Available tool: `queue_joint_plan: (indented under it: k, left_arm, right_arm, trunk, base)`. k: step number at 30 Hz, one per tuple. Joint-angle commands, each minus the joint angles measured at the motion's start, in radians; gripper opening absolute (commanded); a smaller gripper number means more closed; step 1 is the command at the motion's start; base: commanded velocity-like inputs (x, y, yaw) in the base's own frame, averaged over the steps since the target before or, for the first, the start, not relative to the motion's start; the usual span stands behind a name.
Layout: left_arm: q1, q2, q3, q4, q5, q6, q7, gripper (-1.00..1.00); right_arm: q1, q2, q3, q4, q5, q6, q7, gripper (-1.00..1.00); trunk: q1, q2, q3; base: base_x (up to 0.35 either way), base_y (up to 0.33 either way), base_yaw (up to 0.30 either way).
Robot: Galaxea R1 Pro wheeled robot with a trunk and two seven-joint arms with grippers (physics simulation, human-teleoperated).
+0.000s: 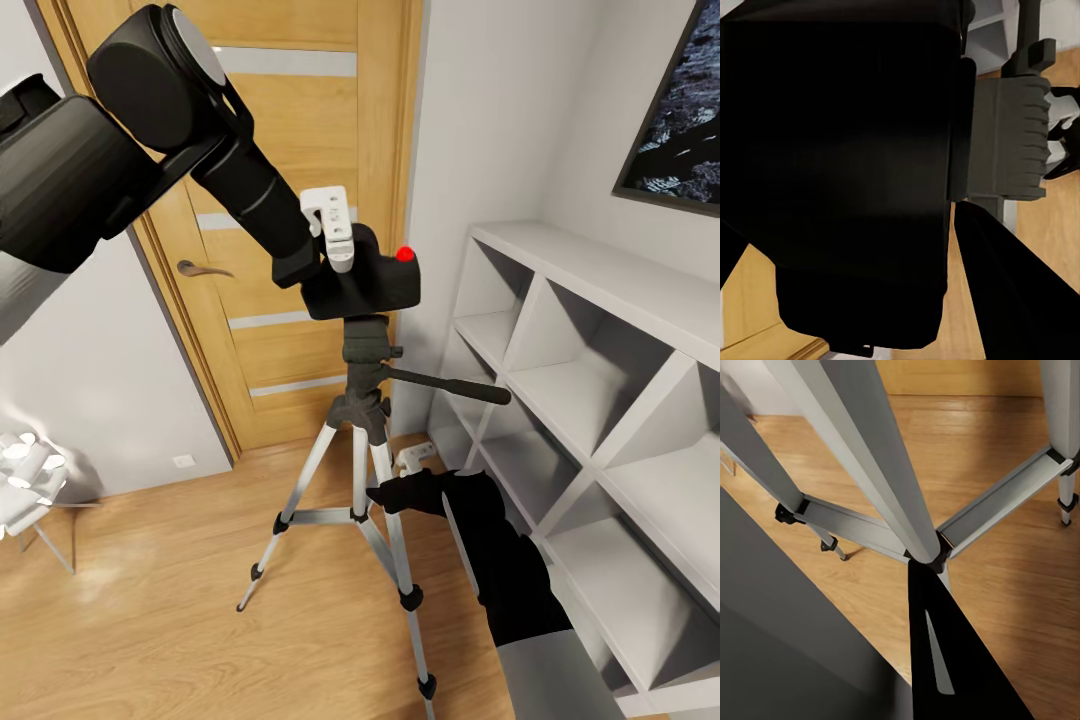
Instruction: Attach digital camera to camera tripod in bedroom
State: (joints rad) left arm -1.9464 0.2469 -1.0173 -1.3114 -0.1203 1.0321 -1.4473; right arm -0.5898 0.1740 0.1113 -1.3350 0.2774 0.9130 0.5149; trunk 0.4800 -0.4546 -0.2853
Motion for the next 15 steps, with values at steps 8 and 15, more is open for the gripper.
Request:
queue_joint_plan:
  k: [8,15]
  left_arm:
    - [-0.002,0.002,-0.001,0.000,-0.010,0.009,-0.012,-1.00]
    - [-0.002,0.002,0.012,0.006,-0.009,0.009,-0.013,-1.00]
  right_arm:
    - [-0.001,0.001,-0.002,0.069,0.091,-0.011,0.007,-1.00]
    - [-0.001,0.001,-0.002,0.069,0.092,-0.011,0.007,-1.00]
  trunk:
    - [0.001,-0.001,-0.002]
    - [0.001,-0.001,-0.002]
  base:
    - [0.000,0.000,0.000]
    - [0.000,0.000,0.000]
